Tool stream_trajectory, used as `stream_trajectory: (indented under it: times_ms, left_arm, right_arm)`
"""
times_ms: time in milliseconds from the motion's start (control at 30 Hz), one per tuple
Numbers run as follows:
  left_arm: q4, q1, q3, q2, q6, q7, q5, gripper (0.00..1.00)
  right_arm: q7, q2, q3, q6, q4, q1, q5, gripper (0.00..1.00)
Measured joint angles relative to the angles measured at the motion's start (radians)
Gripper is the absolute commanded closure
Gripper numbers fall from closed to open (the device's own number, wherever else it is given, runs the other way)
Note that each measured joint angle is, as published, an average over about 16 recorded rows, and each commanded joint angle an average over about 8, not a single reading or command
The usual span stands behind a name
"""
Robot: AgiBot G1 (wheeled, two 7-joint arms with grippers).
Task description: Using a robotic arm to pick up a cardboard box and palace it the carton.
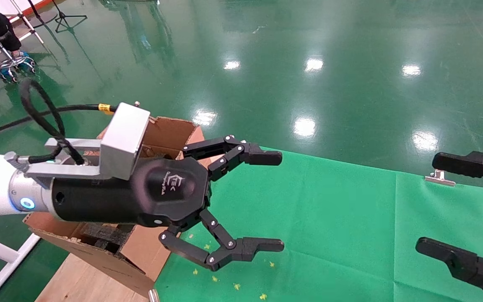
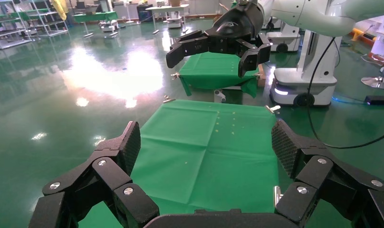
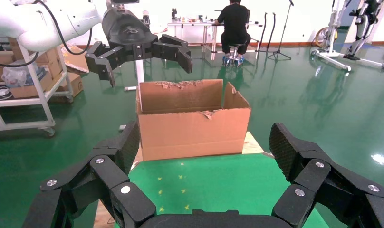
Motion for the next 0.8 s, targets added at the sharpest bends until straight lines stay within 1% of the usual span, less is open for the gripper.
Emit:
stream_trajectory:
  times_ms: [800]
  left_arm:
    - [0.000, 0.000, 0.000, 0.000, 0.000, 0.000, 0.000, 0.00]
  right_arm:
    - [0.000, 0.000, 0.000, 0.000, 0.000, 0.000, 0.000, 0.00]
